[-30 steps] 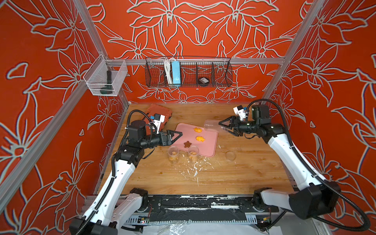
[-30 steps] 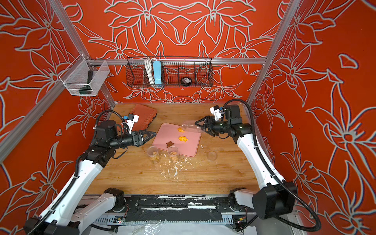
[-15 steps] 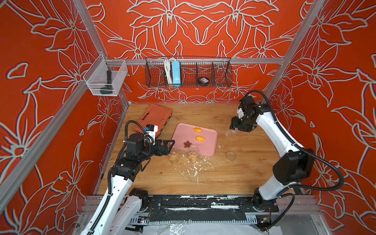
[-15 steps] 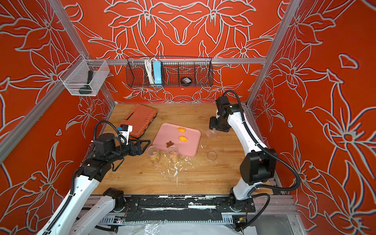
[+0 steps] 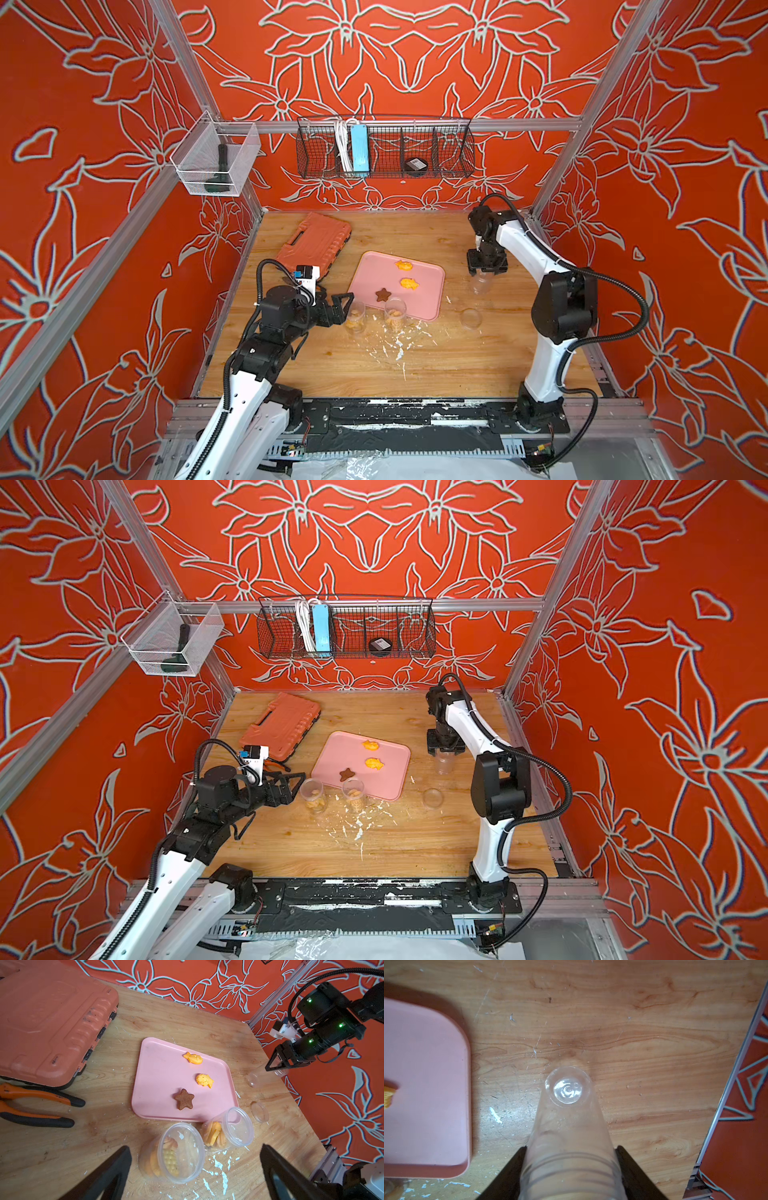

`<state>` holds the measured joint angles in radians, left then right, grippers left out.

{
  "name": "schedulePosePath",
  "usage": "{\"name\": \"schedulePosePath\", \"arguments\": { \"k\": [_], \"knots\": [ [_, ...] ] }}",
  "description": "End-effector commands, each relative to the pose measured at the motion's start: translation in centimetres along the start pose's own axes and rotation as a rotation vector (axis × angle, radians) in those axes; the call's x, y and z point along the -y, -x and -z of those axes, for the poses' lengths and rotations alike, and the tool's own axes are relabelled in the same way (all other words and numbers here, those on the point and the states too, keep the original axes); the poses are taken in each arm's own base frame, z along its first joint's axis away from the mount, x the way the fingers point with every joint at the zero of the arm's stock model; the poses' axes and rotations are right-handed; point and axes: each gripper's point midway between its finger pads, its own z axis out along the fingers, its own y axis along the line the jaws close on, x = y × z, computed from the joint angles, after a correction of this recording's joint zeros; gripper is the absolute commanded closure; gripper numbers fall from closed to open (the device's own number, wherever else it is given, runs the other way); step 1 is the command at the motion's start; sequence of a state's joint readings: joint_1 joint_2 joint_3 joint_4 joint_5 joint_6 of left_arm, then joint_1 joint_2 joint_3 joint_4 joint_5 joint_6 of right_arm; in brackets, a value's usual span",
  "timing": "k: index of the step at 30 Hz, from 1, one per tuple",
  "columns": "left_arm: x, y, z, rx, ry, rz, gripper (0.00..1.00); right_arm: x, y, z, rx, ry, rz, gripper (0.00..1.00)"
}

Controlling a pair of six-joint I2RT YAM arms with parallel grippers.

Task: Pour the cookies out of the jar
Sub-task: Place the jar at the center of the board.

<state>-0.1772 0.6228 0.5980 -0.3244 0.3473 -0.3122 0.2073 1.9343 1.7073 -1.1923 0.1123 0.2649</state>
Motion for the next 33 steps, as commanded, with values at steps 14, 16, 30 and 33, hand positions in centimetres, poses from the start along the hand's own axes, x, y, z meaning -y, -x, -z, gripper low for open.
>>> {"name": "schedulePosePath", "arguments": {
  "k": [14,16,30,33],
  "knots": [
    [0.3,0.4,-0.1,0.023,-0.004,-0.022,0.02,-0.1,-0.2,-0.5,-0.021,-0.011,0.026,0.21],
    [0.3,0.4,-0.1,0.022,-0.005,-0.020,0.02,0.0,-0.2,-0.2,-0.010,-0.013,0.023,0.19],
    [0.7,0.3,-0.2,0.014,-0.029,-0.025,0.02,-3.2,-1.8,11.8,0.281,0.202,0.041,0.13],
    [0.7,0.3,-0.2,0.013,-0.028,-0.023,0.02,-9.0,-4.6,13.7,0.269,0.349,0.162,0.12]
  ]
}}
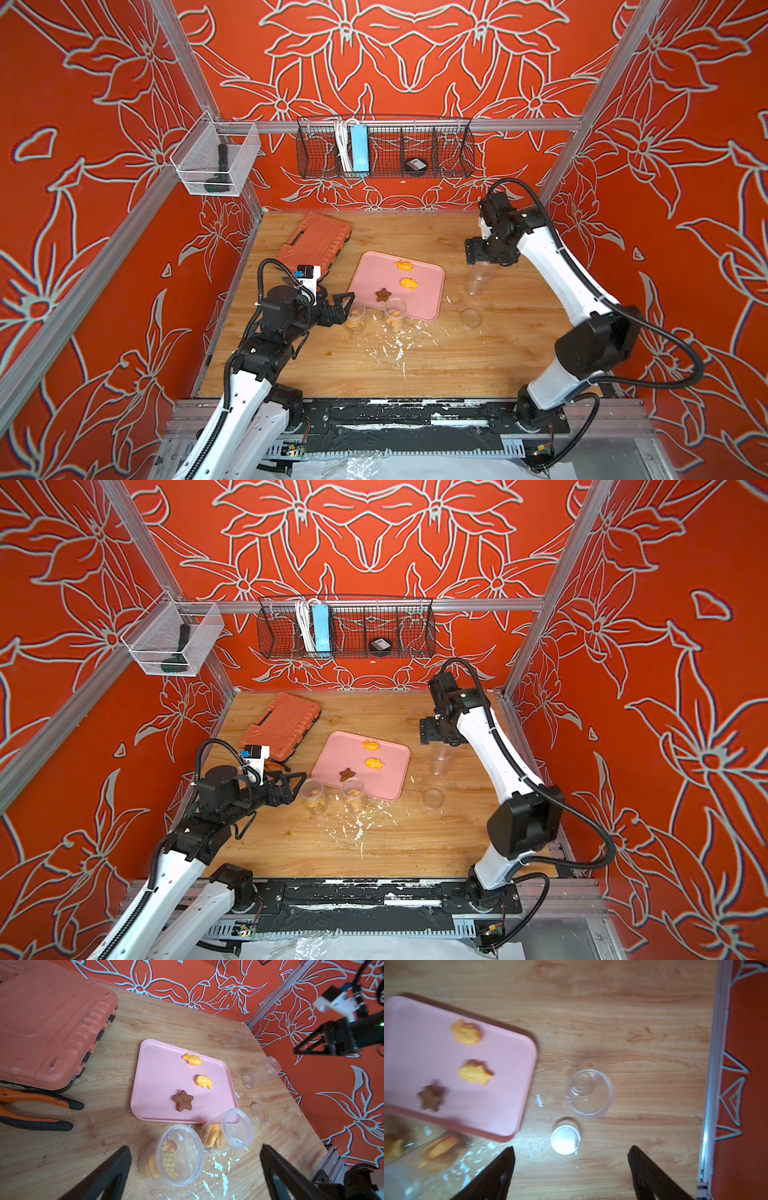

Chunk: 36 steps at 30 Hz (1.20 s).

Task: Pour the cookies out of the jar
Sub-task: Place the jar at the center of the board, then pick up the jar from the center of the board.

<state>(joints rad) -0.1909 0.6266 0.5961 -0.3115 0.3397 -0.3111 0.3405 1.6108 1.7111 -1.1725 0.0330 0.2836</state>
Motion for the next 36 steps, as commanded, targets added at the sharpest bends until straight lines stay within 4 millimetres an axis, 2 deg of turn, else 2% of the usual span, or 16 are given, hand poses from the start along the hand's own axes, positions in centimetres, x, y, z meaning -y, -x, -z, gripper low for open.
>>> {"name": "schedulePosePath", "arguments": {
  "k": [1,3,6,11,19,30,36],
  "knots": [
    [0.5,0.2,-0.1,0.010,-0.022,-0.016,0.02,-7.1,-2.7,1.0,-0.061,0.187,0.097,0.12],
    [0.5,0.3,0.0,0.013,-0.022,-0.016,0.02,-10.9,-4.9,1.4,-0.100,0.261,0.186,0.11],
    [0.6,0.4,0.1,0.019,-0.025,-0.019,0.02,-14.7,-7.5,2.0,-0.126,0.283,0.313,0.06],
    [0.7,0.6,0.4,0.030,-0.027,-0.022,0.02,-17.9,-11.3,1.9,-0.179,0.251,0.464,0.01],
    [0.8,0.8,0.7,0.045,-0.024,-0.028,0.02,-20.8,-13.8,-0.3,-0.222,0.222,0.542,0.01],
    [0.8,0.9,0.8,0.048,-0.021,-0.028,0.02,-22.3,-13.4,-3.7,-0.245,0.133,0.588,0.01],
    [0.7,0.9,0.8,0.048,-0.017,-0.027,0.02,-22.2,-13.3,-6.1,-0.276,0.075,0.608,0.06]
  ]
}}
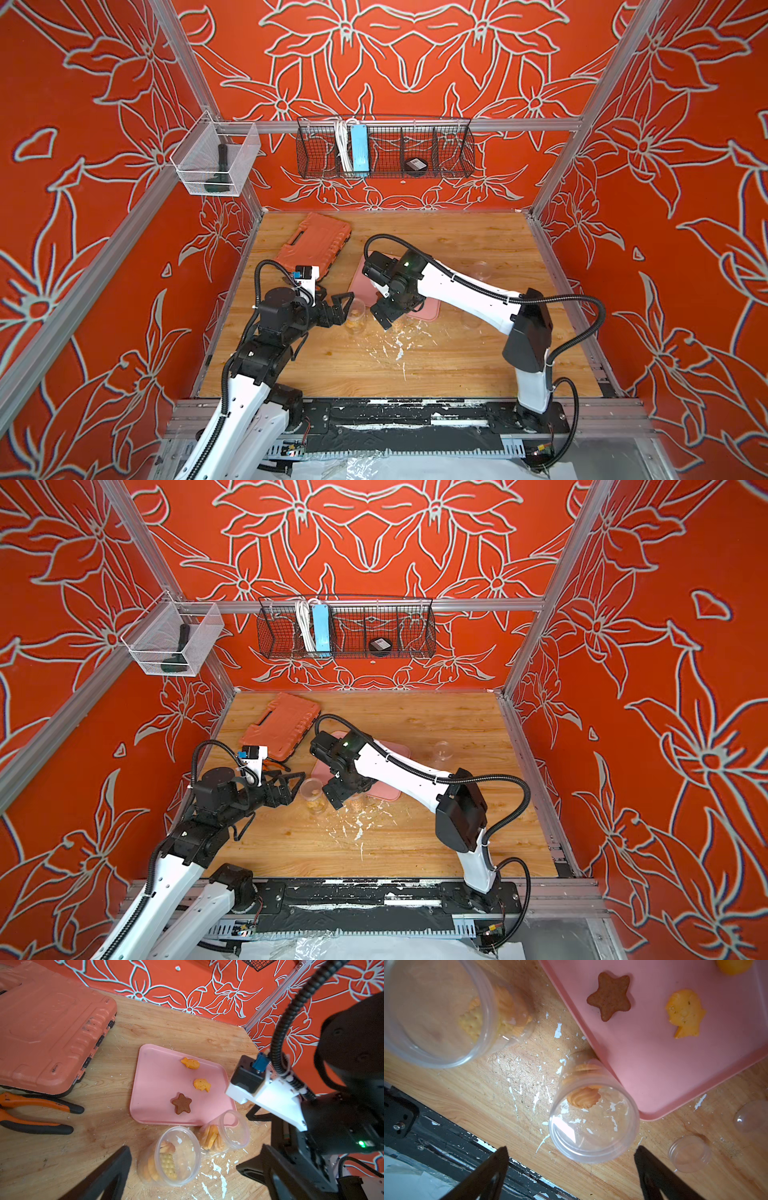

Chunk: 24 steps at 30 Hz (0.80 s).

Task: Pour the cookies out of the jar
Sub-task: Pick up the jar from the center of the board.

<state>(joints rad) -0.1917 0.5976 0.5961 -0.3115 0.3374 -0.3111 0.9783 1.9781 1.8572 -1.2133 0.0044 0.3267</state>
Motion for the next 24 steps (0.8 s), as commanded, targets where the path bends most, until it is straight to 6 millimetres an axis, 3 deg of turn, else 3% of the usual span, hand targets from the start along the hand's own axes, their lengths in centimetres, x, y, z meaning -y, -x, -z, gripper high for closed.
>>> {"name": "schedulePosePath", "arguments": {
  "k": [1,8,17,24],
  "knots": [
    [0.4,0.5,0.2,0.022,-0.009,-0.017,0.02,0.8,-0.1,-1.0,-0.041,-0.042,0.008,0.08],
    [0.4,0.5,0.1,0.019,-0.011,-0.017,0.02,1.0,-0.1,-2.7,-0.065,0.002,-0.022,0.16],
    [0.3,0.5,0.1,0.019,-0.009,-0.016,0.02,1.4,0.1,-4.1,-0.088,0.020,-0.047,0.19],
    [0.3,0.4,0.0,0.013,-0.007,-0.014,0.02,1.7,-0.2,-4.2,-0.099,0.016,-0.053,0.26]
  ]
}}
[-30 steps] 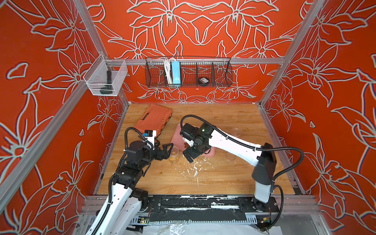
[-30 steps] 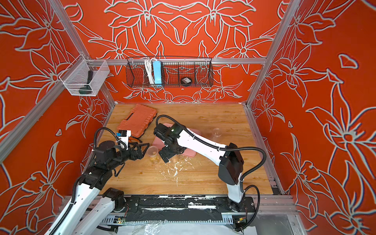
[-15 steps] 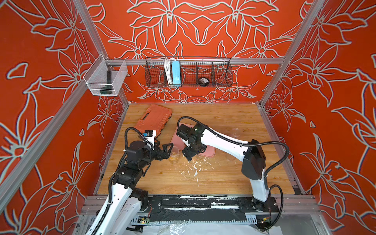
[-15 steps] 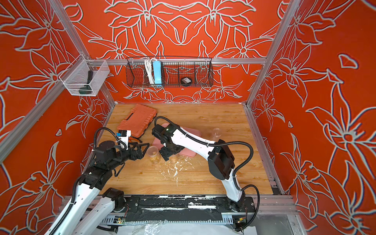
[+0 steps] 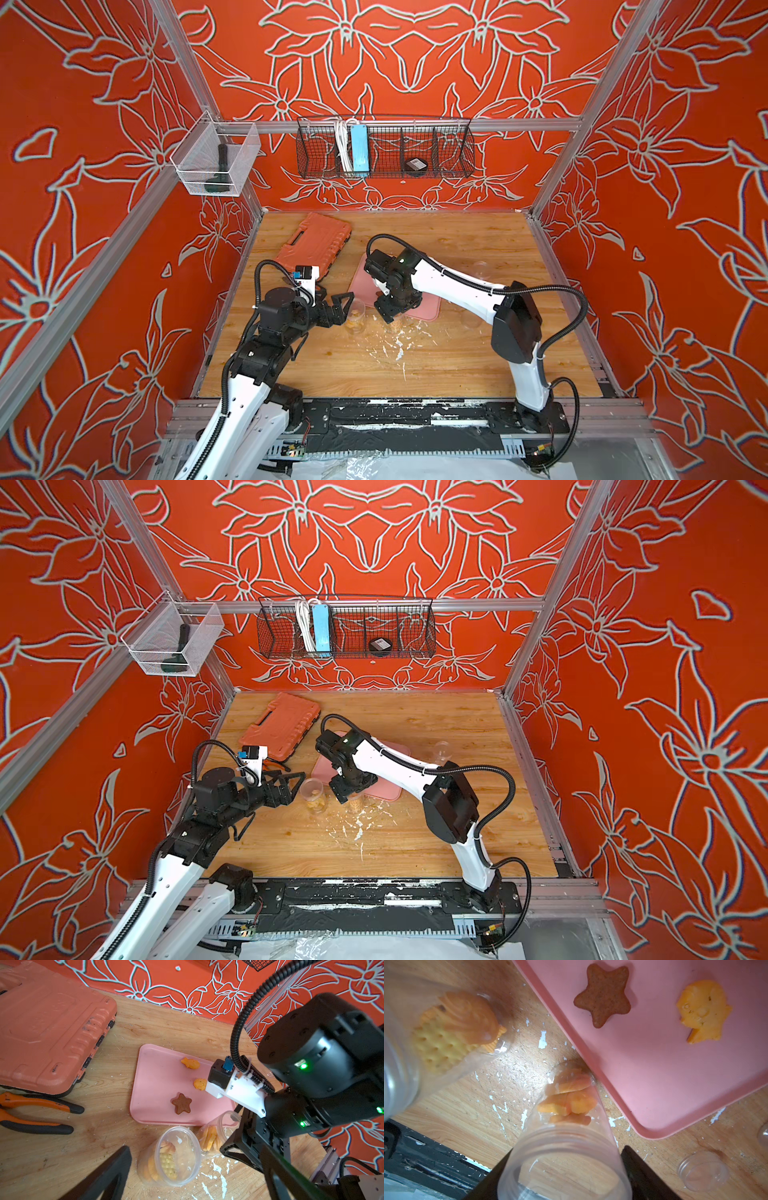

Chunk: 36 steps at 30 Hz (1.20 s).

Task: Pour the cookies out of the jar
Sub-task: Pick up the jar from the center of the board.

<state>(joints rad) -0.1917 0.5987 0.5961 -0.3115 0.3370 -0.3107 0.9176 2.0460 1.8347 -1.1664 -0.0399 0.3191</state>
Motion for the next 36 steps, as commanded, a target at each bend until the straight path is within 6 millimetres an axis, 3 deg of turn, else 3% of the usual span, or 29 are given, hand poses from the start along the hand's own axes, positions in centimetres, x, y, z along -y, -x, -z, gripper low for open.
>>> {"name": "schedulePosePath", "arguments": {
  "k": [1,5,13,19,22,27,32,36],
  "knots": [
    [0.2,0.3,0.0,0.013,-0.007,-0.013,0.02,0.4,-0.9,-0.9,-0.046,-0.005,-0.003,0.28],
    [0.2,0.4,0.0,0.012,-0.003,-0.012,0.02,0.1,-1.0,-0.2,-0.036,0.020,-0.005,0.38],
    [0.1,0.4,0.0,0.010,0.002,-0.010,0.02,0.9,-1.7,2.6,0.022,0.060,-0.043,0.39],
    [0.9,0.7,-0.2,-0.013,-0.032,-0.004,0.02,3.2,-2.8,5.7,0.099,0.244,-0.168,0.39],
    [2.6,0.3,-0.5,-0.074,-0.128,0.027,0.02,4.4,-2.8,7.5,0.178,0.438,-0.275,0.40],
    [7.5,1.0,-0.2,-0.168,-0.401,0.143,0.02,6.0,-3.2,11.1,0.313,0.722,-0.422,0.42],
    [11.0,1.2,0.4,-0.288,-0.654,0.336,0.02,6.3,-2.9,16.9,0.493,0.994,-0.462,0.42],
    [12.3,1.5,1.0,-0.334,-0.770,0.436,0.02,6.5,-2.5,21.4,0.591,1.142,-0.449,0.43]
  ]
}}
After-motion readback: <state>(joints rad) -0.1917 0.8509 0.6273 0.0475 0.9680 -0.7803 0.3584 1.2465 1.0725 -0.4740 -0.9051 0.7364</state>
